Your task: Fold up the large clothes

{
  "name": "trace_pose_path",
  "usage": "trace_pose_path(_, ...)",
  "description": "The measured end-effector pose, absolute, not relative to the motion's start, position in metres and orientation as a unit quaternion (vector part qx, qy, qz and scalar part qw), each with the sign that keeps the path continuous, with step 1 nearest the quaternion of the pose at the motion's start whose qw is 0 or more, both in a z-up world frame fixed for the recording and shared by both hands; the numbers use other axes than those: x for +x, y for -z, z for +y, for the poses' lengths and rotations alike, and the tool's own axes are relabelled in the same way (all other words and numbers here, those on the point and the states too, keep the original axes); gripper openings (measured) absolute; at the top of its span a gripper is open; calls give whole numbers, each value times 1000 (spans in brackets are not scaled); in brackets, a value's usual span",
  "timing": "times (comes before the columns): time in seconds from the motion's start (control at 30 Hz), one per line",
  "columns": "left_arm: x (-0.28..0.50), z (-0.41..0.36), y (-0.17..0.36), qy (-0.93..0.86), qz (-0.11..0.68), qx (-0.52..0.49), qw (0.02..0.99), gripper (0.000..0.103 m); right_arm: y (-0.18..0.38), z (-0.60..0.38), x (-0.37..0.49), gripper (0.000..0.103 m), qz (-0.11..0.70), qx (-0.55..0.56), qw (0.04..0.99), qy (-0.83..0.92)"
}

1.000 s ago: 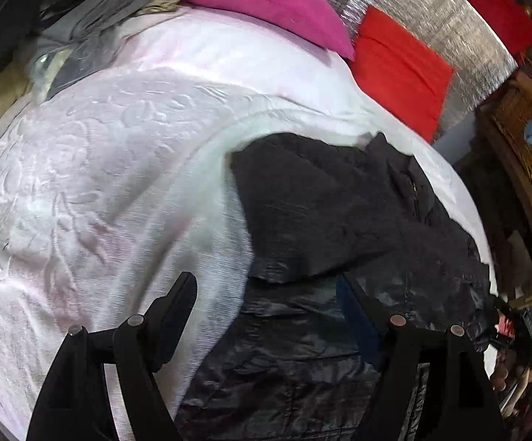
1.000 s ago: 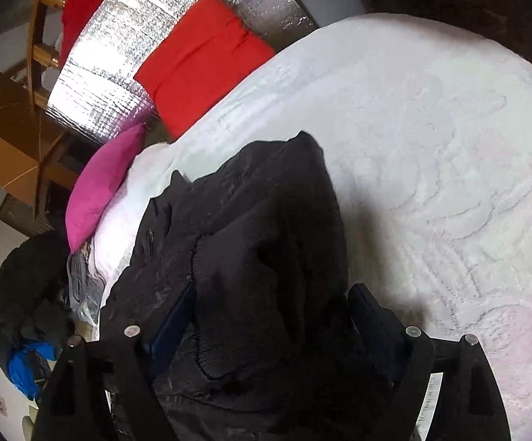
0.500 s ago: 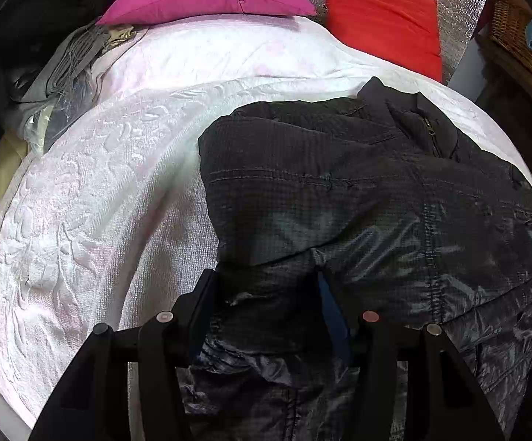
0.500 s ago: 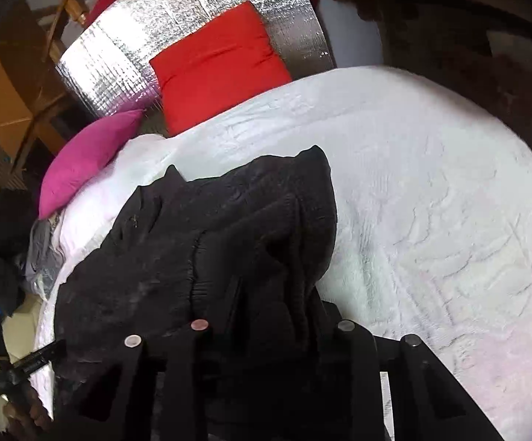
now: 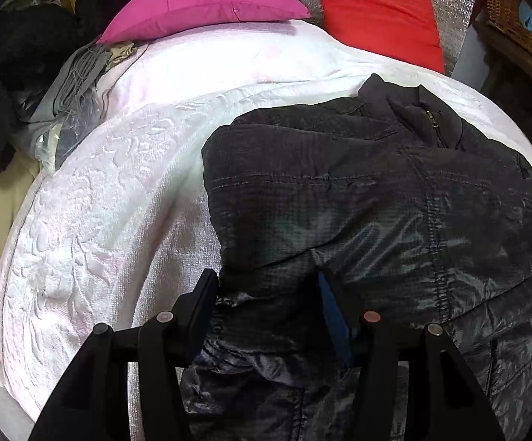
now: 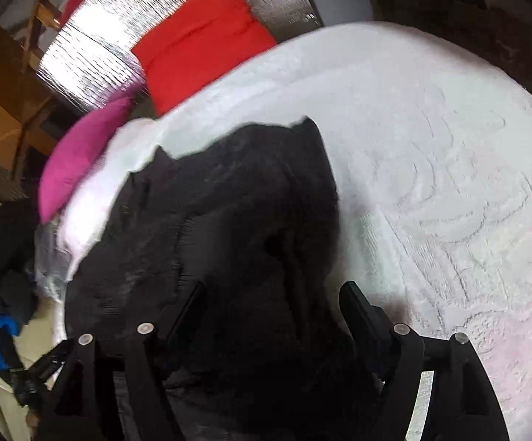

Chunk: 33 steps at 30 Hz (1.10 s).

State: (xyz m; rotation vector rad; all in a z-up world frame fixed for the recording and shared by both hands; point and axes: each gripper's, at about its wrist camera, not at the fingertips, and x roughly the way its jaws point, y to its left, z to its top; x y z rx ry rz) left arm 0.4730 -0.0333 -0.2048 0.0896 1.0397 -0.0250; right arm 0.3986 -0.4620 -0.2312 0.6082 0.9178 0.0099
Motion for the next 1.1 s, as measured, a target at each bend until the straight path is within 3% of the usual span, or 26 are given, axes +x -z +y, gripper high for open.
trace_pose_path(0.27, 466, -35, 203, 7, 491, 61, 869, 58, 238, -440, 408, 78, 454, 254, 854, 8)
trace_pose_path(0.43, 467, -19, 188, 32, 491, 24, 870, 58, 236, -432, 406, 67, 462, 222, 859, 7)
trace_pose_path(0.5, 467, 4, 173, 32, 478, -18, 878, 65, 234, -435, 406, 66, 463, 221, 858, 5)
trace_pose_path(0.57, 468, 26, 168, 20, 471, -50, 881, 90, 235, -443, 405, 66, 461, 238, 855, 5)
trace_pose_path(0.8, 489, 70, 220, 60, 564, -187, 802, 91, 252, -460, 407, 77, 471, 305, 828, -15)
trace_pose_path(0.9, 490, 61, 222, 96, 559, -196, 800, 89, 255, -460, 406, 75, 471, 320, 822, -28)
trace_pose_path(0.93, 488, 54, 220, 105, 556, -192, 802, 85, 255, -458, 406, 74, 471, 317, 823, -31)
trace_pose_path(0.97, 488, 48, 220, 116, 556, -187, 802, 70, 253, -457, 405, 68, 470, 312, 825, -31)
trace_pose_path(1.1, 484, 32, 217, 98, 552, -150, 815, 48, 240, -447, 400, 46, 462, 279, 842, -29)
